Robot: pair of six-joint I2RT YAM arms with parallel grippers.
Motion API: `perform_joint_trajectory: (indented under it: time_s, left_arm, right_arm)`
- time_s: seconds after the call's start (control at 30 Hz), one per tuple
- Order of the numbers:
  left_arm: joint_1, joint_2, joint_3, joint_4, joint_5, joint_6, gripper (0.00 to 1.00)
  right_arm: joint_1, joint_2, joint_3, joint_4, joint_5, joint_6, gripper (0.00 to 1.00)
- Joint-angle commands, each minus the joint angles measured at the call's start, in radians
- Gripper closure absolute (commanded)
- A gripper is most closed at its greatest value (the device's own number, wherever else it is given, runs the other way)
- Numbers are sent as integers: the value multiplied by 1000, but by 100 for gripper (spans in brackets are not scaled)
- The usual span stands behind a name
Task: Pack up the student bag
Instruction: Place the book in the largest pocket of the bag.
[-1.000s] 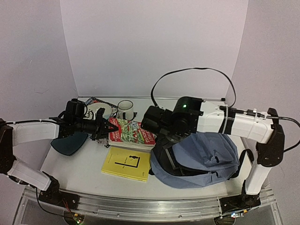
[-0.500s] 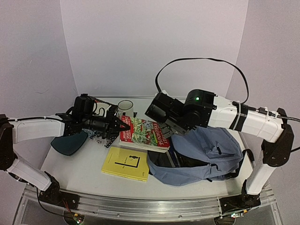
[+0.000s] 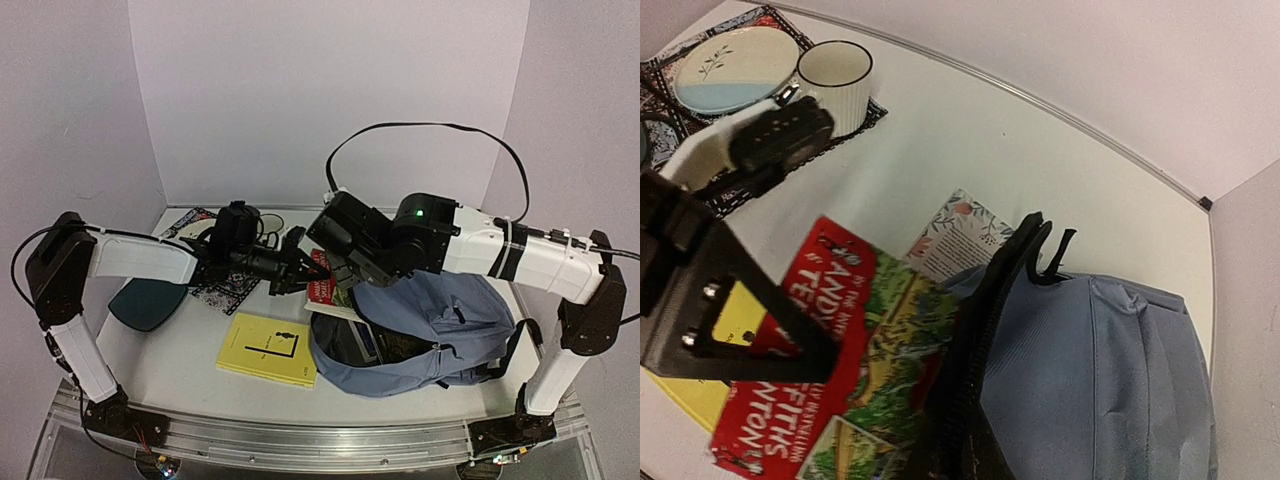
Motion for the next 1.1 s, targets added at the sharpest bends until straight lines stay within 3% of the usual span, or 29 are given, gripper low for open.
perform_joint_trajectory:
  time_s: [0.0,0.2,0.4,0.57,0.63,0.67,0.83,0.93,1.07]
  left_arm:
    - [-32,68,113,162,-42,-43,100]
    - [-114,184,186,210,-180,-90,100]
    - [-210,244,179,218,-404,-127,100]
    - [-245,244,141,215,-513,-108,81]
    - [-250,254,149,211,-498,-88,69]
    - [-254,257,156,203,-488,-67,59]
    - [-258,217,167,137,-504,56,36]
    - [-261,184,184,32,-541,140,30]
    - [-262,136,206,-130,-598,244,31]
  right_arm:
    - [10,-63,4,169,-1,-21,100]
    - [9,-52,5,201,-4,-39,100]
    - [-7,-43,6,222,-12,-56,100]
    - [-26,-47,-9,232,-24,-63,100]
    - [-33,-52,-20,233,-25,-62,100]
    - [-38,-57,-30,234,-26,-61,100]
    - [-57,-87,-68,235,-19,-59,100]
    - [-67,-107,-89,235,-12,-52,100]
    - [-76,-139,-121,235,-1,-45,100]
